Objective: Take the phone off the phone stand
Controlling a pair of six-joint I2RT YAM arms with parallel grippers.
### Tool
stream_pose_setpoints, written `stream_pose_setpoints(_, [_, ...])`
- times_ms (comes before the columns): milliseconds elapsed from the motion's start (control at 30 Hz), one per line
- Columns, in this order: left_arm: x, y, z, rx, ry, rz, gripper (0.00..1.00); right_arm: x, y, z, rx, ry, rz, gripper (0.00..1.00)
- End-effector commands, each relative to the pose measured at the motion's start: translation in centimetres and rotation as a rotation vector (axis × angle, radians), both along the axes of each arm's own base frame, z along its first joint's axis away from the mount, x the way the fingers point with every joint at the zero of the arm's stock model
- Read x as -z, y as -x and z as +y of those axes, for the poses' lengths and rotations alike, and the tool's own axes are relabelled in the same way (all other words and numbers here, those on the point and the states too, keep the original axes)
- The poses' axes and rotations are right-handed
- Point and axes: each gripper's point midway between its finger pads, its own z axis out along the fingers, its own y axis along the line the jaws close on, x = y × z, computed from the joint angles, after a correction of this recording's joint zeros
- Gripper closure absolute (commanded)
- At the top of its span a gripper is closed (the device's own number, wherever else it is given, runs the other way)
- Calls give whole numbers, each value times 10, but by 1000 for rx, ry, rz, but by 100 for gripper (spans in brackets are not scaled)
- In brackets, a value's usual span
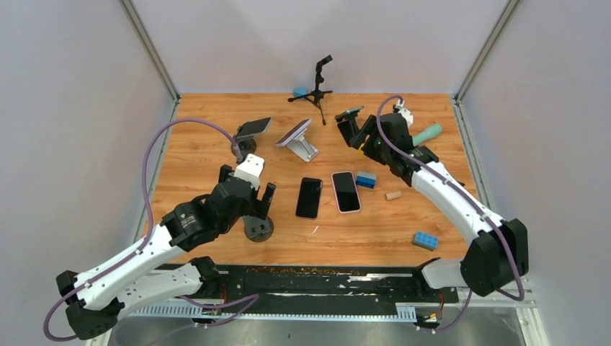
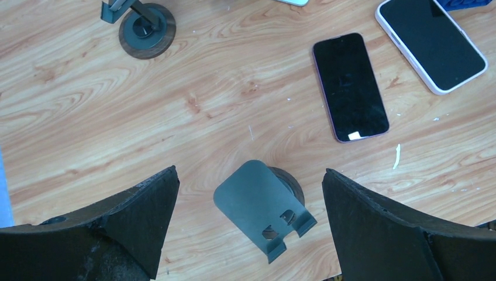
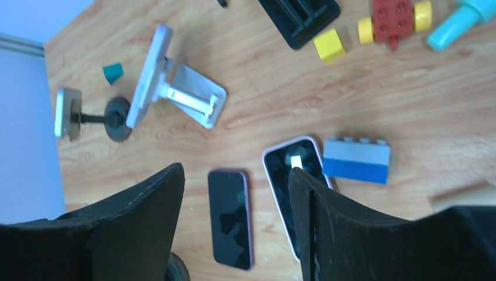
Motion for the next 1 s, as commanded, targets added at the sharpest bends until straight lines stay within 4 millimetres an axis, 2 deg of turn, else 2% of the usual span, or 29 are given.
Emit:
stream_pose_setpoints(0, [4,1,2,27,-36,-3,0,-36,-50,9,99,-123,-112,34])
stream_pose_setpoints(100, [11,-1,-5,46,-57,16,0,-28,-74,16,123,-167,-85,35])
stream_pose_setpoints(267, [27,-5,-9,44,-128,67,0,-27,-112,24,167,-236,-77,36])
stream_pose_setpoints(467, [26,-2,-14,75,-103,67,0,-15,-145,23,239,-310,-47,39])
stream_pose_setpoints(600, [24,-1,-14,83,-89,57,0,-12,-162,21,267,-345,-41,42])
stream_pose_setpoints(967, [24,-3,-9,61,-108,52,0,13,-194,13,312,-365,-5,47])
